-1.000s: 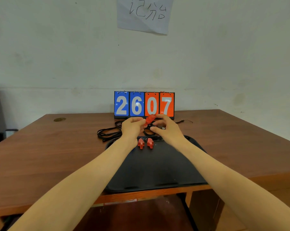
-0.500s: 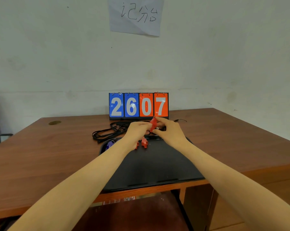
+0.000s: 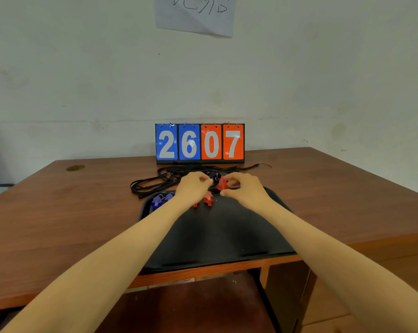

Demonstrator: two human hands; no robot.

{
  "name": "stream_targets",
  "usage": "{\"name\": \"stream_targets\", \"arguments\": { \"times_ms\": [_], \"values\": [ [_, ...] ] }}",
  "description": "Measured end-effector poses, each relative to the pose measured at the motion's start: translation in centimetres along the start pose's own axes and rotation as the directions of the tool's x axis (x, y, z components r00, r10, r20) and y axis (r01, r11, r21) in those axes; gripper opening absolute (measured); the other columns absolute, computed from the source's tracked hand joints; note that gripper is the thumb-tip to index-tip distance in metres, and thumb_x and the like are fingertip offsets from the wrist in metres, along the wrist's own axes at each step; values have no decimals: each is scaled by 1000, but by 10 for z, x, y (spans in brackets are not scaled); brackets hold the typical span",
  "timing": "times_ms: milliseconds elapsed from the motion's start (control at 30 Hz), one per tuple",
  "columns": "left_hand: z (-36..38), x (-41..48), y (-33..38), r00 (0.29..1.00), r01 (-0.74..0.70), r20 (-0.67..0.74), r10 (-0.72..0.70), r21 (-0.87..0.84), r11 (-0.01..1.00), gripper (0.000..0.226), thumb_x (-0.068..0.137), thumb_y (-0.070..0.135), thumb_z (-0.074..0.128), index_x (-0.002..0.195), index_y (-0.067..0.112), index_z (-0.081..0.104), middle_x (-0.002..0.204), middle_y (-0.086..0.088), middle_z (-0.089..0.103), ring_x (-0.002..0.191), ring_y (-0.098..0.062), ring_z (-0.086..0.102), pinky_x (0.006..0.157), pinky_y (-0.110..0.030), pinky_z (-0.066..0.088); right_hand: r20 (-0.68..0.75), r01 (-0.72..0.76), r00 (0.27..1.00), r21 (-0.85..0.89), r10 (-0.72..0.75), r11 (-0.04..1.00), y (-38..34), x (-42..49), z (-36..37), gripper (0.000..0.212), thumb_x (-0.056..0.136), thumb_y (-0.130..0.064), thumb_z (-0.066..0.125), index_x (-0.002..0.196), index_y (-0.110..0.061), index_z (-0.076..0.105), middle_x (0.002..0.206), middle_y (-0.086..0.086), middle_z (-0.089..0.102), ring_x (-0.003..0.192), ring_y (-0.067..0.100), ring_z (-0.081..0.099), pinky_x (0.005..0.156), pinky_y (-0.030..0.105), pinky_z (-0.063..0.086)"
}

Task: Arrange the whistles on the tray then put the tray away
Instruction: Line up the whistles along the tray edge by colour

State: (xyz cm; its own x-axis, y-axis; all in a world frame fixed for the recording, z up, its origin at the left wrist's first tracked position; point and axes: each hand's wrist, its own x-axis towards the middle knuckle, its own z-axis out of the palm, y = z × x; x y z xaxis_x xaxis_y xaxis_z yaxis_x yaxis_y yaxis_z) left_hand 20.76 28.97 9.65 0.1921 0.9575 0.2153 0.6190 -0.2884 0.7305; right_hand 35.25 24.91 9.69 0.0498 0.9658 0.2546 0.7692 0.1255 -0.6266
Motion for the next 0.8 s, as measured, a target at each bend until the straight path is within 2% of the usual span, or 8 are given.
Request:
{"name": "stream_targets", "arguments": {
  "times_ms": [67,133,233,300,433,667,800],
  "values": [
    [-3,4,-14,999,-41,15,38,216,976,29,92,32,52,116,19,63,120,1,64,112,-17,57,101,-42,44,81,-33,996,-39,36,999,5,2,2,44,82,-25,70,124,-20,58,119,2,64,110,16,58,94,30,45],
    [-3,5,-24,995,-95,63,77,366,926,34,91,39,53,119,23,61,122,2,63,116,-18,56,104,-45,41,144,-34,988,-91,47,995,7,4,5,39,83,-27,69,120,-22,60,118,1,64,110,17,58,97,35,47],
    [-1,3,-31,984,-178,103,145,514,839,43,89,48,52,126,27,57,119,1,64,117,-20,52,108,-43,32,171,-27,984,-163,55,986,8,9,13,30,84,-31,66,113,-25,65,123,1,62,113,19,57,101,45,45],
    [1,0,-32,976,-219,119,184,584,782,44,89,47,52,130,30,52,126,2,59,122,-21,46,108,-43,26,171,-33,983,-200,68,979,8,13,16,30,85,-33,65,114,-27,64,126,1,60,117,21,54,103,50,41],
    [2,-2,-32,959,-284,174,226,643,711,40,91,45,49,130,34,50,132,4,55,127,-21,40,109,-43,22,172,-32,983,-211,69,977,10,17,19,33,85,-33,65,117,-28,61,122,0,63,117,21,55,105,52,39],
    [4,-3,-30,956,-283,151,251,698,658,35,92,45,46,123,31,55,115,1,62,116,-18,45,103,-39,23,154,-21,986,-225,56,974,12,22,24,33,85,-35,64,117,-27,61,123,1,62,117,22,54,104,51,40],
    [2,-3,-30,957,-279,149,248,706,651,36,93,43,45,125,30,54,115,0,60,116,-19,46,103,-38,22,161,-17,985,-218,54,976,12,24,25,34,85,-35,64,118,-27,60,124,2,61,117,22,54,104,51,40]
  ]
}}
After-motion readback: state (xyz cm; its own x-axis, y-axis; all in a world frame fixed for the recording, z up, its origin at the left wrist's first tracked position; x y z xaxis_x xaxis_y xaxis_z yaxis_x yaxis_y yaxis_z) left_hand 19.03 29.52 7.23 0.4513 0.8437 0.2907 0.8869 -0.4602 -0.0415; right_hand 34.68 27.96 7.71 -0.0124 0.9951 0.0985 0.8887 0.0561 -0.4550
